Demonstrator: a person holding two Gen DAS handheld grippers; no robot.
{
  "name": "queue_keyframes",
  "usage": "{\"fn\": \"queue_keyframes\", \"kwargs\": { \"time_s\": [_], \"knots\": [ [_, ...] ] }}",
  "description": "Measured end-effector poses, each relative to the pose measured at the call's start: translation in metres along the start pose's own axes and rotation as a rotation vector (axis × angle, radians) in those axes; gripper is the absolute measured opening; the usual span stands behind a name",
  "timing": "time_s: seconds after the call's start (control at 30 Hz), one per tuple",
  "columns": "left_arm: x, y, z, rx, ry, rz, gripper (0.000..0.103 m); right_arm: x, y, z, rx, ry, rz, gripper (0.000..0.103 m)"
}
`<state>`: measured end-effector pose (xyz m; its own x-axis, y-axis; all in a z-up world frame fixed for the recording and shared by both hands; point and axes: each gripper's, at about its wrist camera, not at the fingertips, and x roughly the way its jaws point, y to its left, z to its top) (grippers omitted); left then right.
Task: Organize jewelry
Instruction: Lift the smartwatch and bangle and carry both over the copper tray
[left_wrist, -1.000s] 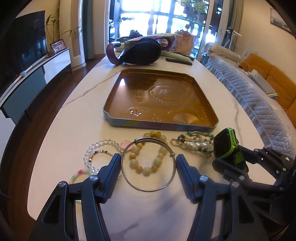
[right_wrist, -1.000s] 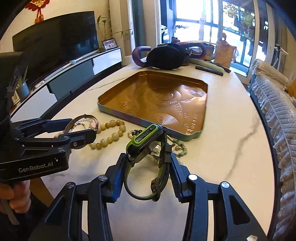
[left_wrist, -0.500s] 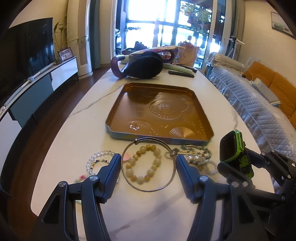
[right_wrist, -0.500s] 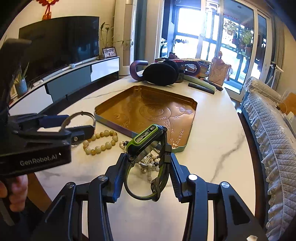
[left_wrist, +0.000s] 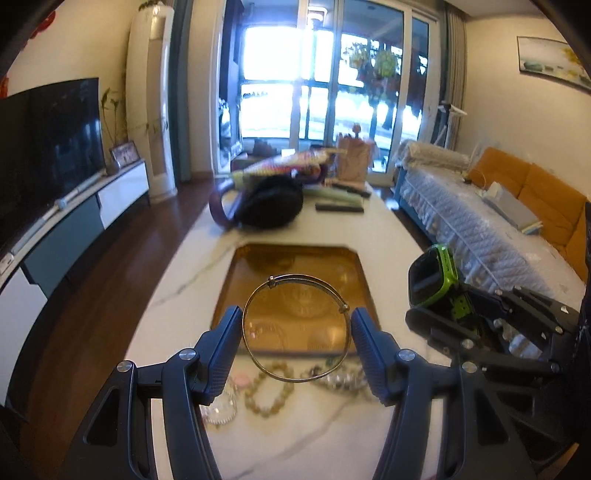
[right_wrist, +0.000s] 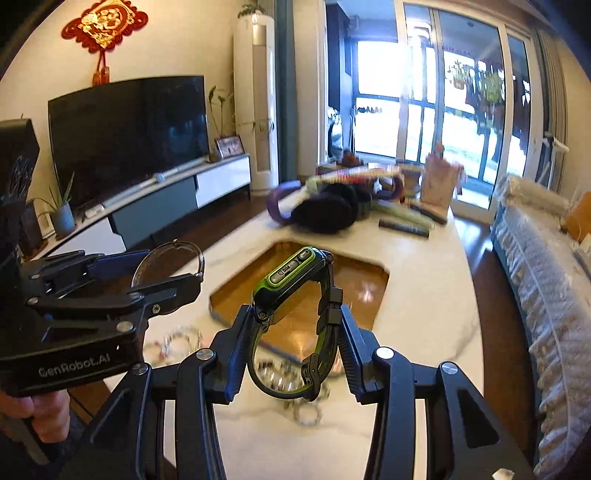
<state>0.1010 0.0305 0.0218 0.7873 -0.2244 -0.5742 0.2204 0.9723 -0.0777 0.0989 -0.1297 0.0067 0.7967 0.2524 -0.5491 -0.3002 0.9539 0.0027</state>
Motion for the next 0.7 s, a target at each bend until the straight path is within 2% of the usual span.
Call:
{"fn": "queue_keyframes", "kwargs": {
  "time_s": [0.13, 0.27, 0.43, 0.57, 0.7],
  "knots": [
    [0.010, 0.003, 0.011, 0.009, -0.008, -0.010, 0.061, 0.002, -0.007, 0.020, -0.006, -0.042, 0.014, 0.041],
    [0.036, 0.005, 0.008, 0.014, 0.002, 0.029, 0.061, 0.018, -0.015, 0.027, -0.043, -0.053, -0.011, 0.041],
    [0.073, 0.004, 0.002, 0.028, 0.018, 0.014, 0.061, 0.052, -0.035, 0.015, -0.006, -0.012, -0.037, 0.041],
    [0.096, 0.001, -0.007, 0.105, -0.001, 0.038, 0.061, 0.078, -0.048, 0.002, 0.034, 0.027, -0.040, 0.041],
    [0.120, 0.016, -0.009, 0.035, 0.016, 0.013, 0.061, 0.100, -0.056, -0.004, 0.042, 0.061, -0.045, 0.041]
  ]
}}
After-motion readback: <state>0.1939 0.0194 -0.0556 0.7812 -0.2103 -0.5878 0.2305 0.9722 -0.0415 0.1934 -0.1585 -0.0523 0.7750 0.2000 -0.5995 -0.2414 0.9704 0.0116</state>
